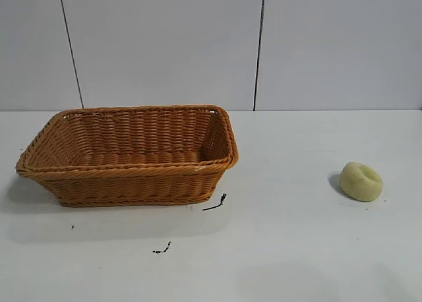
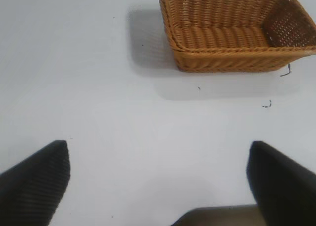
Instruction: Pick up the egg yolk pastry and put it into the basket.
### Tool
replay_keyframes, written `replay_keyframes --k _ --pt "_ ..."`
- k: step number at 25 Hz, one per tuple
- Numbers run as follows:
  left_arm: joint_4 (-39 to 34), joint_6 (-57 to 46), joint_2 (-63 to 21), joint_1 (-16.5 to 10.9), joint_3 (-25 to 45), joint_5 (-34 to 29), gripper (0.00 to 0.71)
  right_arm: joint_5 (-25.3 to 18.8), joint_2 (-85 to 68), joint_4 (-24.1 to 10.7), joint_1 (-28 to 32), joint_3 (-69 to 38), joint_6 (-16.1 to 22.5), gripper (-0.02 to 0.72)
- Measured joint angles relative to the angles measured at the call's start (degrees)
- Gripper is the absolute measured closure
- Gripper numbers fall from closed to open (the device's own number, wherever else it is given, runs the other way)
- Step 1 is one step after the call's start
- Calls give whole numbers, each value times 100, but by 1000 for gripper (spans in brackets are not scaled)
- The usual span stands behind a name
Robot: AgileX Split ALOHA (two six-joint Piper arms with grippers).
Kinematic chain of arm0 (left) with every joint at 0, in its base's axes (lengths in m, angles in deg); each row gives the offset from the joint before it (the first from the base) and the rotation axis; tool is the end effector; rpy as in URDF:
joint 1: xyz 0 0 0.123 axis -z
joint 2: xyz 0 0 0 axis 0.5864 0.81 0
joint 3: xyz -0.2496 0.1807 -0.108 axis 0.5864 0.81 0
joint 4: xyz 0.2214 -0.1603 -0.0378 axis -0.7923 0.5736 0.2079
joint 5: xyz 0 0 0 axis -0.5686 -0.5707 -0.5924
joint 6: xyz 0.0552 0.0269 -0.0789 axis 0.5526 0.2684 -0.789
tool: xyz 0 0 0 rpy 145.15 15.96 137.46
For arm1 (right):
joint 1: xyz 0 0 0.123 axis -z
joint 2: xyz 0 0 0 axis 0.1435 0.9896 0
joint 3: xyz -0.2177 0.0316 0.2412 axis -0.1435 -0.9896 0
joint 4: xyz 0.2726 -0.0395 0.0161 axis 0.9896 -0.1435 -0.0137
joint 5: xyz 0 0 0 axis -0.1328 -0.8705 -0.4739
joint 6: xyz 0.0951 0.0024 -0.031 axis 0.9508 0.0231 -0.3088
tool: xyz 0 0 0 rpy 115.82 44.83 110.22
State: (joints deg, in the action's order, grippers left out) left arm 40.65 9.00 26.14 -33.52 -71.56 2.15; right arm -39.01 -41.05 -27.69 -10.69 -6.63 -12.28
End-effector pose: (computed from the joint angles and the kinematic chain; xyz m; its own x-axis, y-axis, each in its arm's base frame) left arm -0.0173 -0.0045 0.2834 -0.4705 -0.0476 -0.8811 0.0556 0.9950 -0.0834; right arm -0.0156 0.0003 0.2870 -0.4227 -0.0126 -0.9062 -0.0483 0.9988 0.0087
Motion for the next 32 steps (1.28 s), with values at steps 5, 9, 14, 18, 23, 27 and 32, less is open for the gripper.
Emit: replay_keyframes --k 5,9,14,18,23,27,32 --pt "0 0 0 0 0 0 15 0 0 0 0 0 0 78" --pt "0 0 0 0 0 0 15 12 0 -24 0 0 0 78" --pt "0 0 0 0 0 0 15 41 455 3 0 215 129 35" --pt "0 0 0 0 0 0 15 4 1807 48 0 623 182 15" --pt "0 0 0 0 0 0 15 46 3472 48 0 1200 193 15" --pt "0 0 0 0 0 0 15 146 5103 48 0 1796 193 15" --pt "0 0 0 0 0 0 15 327 7203 30 0 2679 40 15"
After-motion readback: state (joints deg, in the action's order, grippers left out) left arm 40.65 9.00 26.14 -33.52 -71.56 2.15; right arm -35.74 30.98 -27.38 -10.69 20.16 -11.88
